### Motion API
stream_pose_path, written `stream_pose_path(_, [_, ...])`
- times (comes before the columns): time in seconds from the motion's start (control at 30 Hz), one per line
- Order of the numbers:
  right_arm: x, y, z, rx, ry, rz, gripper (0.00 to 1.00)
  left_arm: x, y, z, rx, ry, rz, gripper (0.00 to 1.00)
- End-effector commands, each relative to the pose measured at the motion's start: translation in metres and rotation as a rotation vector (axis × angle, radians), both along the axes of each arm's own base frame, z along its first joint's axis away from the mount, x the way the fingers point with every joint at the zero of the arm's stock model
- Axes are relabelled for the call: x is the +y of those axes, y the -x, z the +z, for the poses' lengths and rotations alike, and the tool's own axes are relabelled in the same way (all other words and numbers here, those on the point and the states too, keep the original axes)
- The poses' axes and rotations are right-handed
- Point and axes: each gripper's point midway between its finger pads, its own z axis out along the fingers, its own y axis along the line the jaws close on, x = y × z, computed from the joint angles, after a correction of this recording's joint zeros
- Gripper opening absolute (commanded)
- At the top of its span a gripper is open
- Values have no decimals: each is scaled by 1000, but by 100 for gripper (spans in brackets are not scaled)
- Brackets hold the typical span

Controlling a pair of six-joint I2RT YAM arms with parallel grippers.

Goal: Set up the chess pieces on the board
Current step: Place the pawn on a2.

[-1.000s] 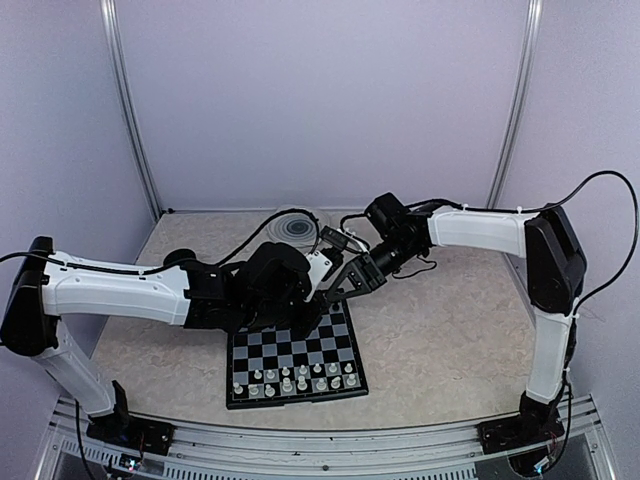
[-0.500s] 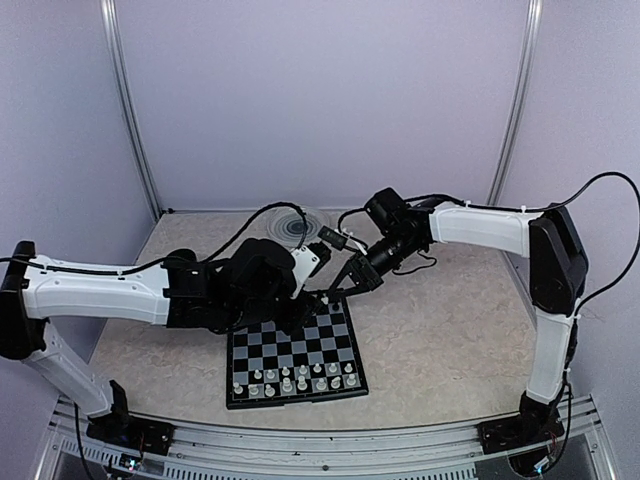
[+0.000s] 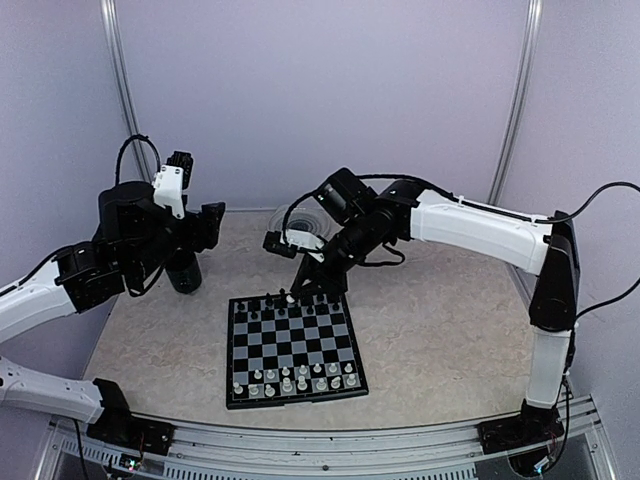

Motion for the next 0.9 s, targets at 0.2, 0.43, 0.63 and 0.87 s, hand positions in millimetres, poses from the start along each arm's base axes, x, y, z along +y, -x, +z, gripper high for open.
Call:
stream_pose_path(0.2, [60, 62, -46, -194, 210, 205, 6, 53, -15, -36, 39, 3, 183, 83])
stream_pose_path(0.43, [95, 95, -87, -188, 248, 293, 6, 74, -7, -26, 3, -10, 292, 84])
stream_pose_path(0.63, [110, 99, -110, -214, 267, 299, 7, 75, -4, -21, -8, 11, 282, 84])
stream_pose_path(0.87, [115, 99, -129, -203, 287, 296, 7, 70, -7, -25, 6, 0, 266, 84])
